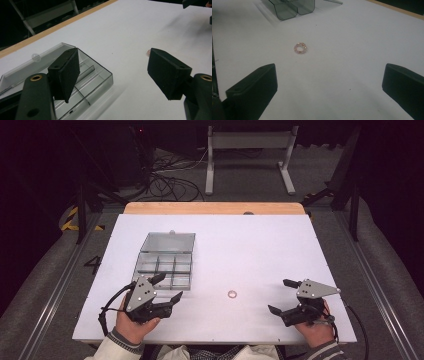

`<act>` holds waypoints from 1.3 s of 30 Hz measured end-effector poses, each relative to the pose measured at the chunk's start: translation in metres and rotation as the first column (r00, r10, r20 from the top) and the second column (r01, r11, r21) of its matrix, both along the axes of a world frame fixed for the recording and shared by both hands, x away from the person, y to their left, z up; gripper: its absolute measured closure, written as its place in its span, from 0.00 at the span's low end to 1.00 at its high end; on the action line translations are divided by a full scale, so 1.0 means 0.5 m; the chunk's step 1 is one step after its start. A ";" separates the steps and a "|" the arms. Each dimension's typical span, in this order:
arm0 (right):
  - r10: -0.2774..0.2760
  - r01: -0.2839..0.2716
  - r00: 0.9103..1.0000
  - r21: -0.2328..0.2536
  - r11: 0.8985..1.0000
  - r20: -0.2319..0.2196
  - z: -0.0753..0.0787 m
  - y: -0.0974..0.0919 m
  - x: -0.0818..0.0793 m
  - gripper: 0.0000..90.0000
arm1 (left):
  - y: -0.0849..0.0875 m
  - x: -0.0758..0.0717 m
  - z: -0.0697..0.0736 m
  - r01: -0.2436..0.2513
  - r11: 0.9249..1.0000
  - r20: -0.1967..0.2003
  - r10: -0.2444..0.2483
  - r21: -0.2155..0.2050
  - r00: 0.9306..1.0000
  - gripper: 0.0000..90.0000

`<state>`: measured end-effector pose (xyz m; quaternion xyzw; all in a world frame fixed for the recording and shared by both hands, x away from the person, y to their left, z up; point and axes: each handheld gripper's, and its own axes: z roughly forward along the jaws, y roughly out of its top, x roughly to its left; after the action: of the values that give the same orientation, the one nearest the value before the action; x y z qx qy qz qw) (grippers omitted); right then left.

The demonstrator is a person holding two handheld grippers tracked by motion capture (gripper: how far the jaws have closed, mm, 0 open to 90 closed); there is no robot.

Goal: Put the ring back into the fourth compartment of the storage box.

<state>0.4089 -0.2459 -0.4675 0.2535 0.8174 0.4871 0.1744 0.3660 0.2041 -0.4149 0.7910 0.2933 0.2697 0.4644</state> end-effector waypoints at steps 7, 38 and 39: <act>0.002 -0.002 1.000 -0.001 1.000 0.000 0.000 0.000 0.000 0.01 | -0.016 0.008 0.000 0.022 1.000 -0.012 -0.022 0.005 1.000 0.30; 0.011 -0.011 1.000 0.001 1.000 -0.007 -0.001 0.000 0.000 0.01 | -0.091 0.073 -0.029 0.100 0.994 -0.203 -0.107 -0.041 0.973 0.36; 0.011 -0.011 1.000 0.002 1.000 -0.007 -0.001 0.000 0.000 0.01 | -0.094 0.075 -0.031 0.101 0.994 -0.207 -0.108 -0.047 0.972 0.36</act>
<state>0.4089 -0.2460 -0.4679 0.2508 0.8190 0.4878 0.1684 0.4035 0.1570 -0.4303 0.8207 0.3032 0.1550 0.4588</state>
